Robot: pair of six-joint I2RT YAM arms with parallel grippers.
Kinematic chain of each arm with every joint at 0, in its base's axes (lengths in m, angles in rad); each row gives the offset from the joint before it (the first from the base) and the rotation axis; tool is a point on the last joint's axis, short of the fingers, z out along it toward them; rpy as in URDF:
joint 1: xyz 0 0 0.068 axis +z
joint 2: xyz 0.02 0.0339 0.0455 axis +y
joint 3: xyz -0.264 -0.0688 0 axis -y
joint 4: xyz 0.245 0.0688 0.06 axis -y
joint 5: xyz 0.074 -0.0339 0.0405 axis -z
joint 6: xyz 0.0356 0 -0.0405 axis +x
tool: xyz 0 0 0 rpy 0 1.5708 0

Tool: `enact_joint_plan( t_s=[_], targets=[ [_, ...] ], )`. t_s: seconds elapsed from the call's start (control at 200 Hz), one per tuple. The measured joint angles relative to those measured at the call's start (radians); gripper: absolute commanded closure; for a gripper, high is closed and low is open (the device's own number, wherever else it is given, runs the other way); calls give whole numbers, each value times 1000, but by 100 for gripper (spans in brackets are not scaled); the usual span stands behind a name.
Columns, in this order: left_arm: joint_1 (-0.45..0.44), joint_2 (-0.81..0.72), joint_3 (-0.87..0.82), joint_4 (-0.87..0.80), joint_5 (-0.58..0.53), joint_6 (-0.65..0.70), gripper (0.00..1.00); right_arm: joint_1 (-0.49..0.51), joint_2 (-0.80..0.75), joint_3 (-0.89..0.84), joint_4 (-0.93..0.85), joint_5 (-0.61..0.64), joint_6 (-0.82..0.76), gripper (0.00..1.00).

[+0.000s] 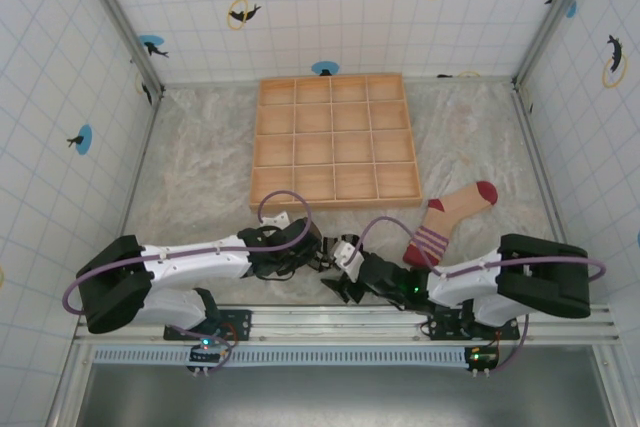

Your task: Roll the socks

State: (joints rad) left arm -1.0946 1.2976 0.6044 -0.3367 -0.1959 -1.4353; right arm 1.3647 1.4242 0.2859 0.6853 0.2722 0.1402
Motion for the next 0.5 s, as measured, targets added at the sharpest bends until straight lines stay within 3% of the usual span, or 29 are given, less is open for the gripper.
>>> enact_joint_plan(
  t_s=[0.295,0.5],
  targets=[
    [-6,0,0,-4,1,-4,100,43,169,60,160,115,-62,25],
    [-6,0,0,-5,1,-6,100,63,247,90,208,206,-82,35]
  ],
)
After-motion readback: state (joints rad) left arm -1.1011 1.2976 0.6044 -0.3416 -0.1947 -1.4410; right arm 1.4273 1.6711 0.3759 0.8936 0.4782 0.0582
